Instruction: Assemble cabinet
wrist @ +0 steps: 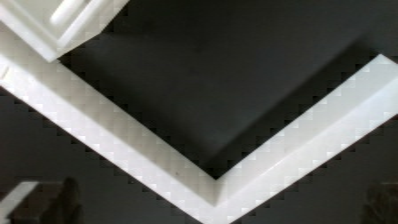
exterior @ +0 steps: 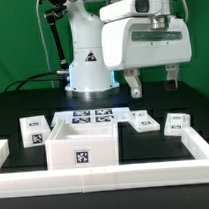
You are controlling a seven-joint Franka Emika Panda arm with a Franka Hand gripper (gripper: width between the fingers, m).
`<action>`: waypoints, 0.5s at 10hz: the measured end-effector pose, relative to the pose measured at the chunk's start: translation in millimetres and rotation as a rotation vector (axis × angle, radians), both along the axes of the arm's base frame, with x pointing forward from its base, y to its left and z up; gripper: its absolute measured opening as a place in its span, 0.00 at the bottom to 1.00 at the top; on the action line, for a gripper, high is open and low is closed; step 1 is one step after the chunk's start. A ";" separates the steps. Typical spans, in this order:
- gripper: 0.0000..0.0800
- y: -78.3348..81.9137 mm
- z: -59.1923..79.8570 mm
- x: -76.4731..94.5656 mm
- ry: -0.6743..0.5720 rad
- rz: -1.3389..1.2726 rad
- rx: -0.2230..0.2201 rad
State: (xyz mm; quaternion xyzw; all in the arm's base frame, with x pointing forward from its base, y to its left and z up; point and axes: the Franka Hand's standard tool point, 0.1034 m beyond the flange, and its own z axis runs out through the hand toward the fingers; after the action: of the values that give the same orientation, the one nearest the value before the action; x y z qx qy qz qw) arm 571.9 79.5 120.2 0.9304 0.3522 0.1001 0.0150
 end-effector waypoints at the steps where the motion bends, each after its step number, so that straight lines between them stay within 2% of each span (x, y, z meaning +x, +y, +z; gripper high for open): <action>1: 1.00 0.3 -0.4 -0.3 -0.008 -0.006 0.003; 4: 1.00 0.2 -1.3 -0.7 -0.006 -0.005 0.003; 5: 1.00 -3.5 -2.4 -1.8 -0.013 0.053 -0.010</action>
Offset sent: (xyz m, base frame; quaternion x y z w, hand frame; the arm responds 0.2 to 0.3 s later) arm 0.0000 0.0000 0.0000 0.0000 0.0000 0.0000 1.0000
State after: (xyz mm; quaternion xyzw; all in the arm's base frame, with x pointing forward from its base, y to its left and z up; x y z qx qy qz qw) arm 570.0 76.0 117.8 0.9200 0.3770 0.1048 0.0192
